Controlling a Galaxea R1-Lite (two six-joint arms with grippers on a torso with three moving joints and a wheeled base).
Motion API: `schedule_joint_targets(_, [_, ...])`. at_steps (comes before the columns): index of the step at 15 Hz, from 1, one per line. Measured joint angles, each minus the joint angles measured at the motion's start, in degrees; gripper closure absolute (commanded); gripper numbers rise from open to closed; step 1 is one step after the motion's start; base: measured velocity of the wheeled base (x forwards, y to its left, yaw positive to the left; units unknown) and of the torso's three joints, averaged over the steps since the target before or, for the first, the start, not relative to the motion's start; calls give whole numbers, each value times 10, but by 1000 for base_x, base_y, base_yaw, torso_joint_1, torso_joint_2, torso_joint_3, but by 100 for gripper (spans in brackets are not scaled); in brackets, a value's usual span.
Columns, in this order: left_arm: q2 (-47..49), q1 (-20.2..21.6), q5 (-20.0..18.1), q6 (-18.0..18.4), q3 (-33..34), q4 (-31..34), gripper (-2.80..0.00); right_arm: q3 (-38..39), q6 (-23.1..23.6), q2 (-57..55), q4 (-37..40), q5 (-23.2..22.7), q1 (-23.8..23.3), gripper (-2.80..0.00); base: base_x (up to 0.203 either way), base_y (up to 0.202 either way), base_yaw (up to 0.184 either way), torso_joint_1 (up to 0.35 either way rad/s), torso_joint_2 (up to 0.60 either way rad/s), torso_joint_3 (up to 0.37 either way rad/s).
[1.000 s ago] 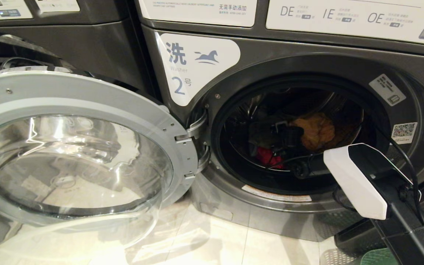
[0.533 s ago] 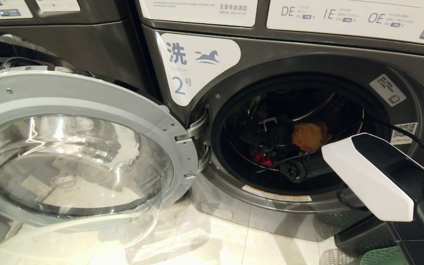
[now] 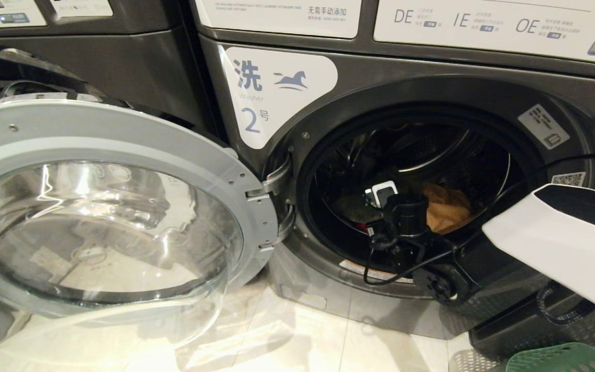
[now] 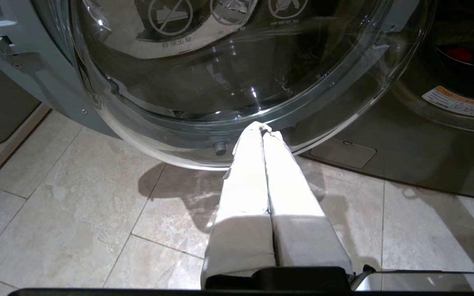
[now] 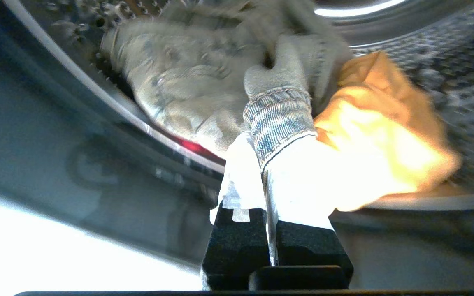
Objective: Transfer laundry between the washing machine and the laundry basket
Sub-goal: Pick a cloth and place it into the basket
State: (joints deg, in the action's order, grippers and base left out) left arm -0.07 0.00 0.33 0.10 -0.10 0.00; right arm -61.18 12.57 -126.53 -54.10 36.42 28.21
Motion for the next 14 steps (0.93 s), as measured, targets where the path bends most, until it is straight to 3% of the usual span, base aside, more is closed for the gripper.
schedule_joint_targets(5, [0,0,0,-1,0,0,0,154,0,107,-56,32,45,0,0,0,0,0,0,0])
schedule_joint_targets(14, [0,0,0,-1,0,-1,0,229,1,219,-55,35,57,0,0,0,0,0,0,0])
